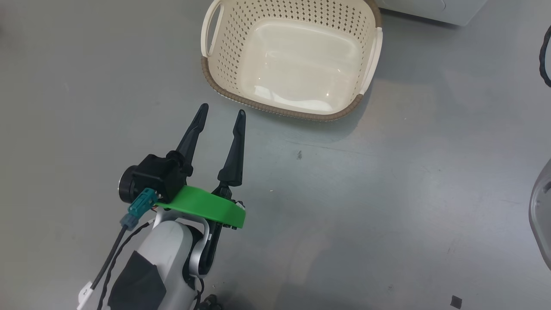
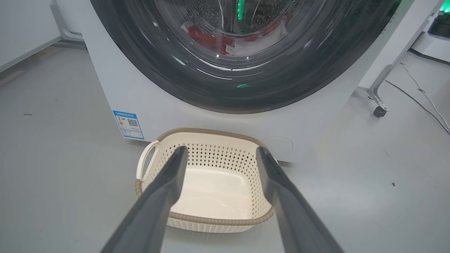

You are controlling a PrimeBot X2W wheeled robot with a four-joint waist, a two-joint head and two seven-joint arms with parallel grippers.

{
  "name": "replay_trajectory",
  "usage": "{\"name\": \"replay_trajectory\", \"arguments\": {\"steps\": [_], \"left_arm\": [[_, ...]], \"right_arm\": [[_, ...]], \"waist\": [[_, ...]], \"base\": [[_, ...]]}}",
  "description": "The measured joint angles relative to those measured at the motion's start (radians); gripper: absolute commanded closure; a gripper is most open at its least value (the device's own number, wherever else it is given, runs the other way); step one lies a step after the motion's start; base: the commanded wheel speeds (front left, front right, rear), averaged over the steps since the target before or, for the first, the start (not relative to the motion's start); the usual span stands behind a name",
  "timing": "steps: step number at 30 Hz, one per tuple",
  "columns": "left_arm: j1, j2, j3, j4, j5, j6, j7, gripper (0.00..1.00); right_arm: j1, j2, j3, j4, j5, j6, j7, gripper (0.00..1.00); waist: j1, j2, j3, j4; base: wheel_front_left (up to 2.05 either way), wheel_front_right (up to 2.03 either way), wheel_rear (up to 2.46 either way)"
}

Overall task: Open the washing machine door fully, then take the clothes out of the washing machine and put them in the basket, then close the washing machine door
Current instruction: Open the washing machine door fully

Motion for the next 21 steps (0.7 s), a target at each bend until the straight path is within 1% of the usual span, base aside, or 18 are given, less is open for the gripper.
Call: {"name": "replay_trajectory", "arguments": {"steps": [7, 13, 21], "left_arm": [[0.000, 0.000, -0.016, 0.000, 0.000, 0.002, 0.000, 0.00], [0.000, -0.001, -0.027, 0.001, 0.001, 0.005, 0.000, 0.00], [0.000, -0.001, -0.024, 0.007, 0.004, 0.008, 0.000, 0.00]], "right_arm": [[-0.031, -0.006, -0.007, 0.037, 0.018, -0.005, 0.032, 1.00], [-0.045, -0.021, 0.000, 0.072, 0.028, -0.005, 0.094, 1.00], [-0.044, -0.017, -0.003, 0.115, 0.055, -0.007, 0.138, 1.00]], "waist": [[0.0000, 0.0000, 0.004, 0.001], [0.0000, 0.0000, 0.006, -0.001], [0.0000, 0.0000, 0.000, -0.005]], "base": [[0.00, 0.00, 0.00], [0.00, 0.00, 0.00], [0.00, 0.00, 0.00]]}}
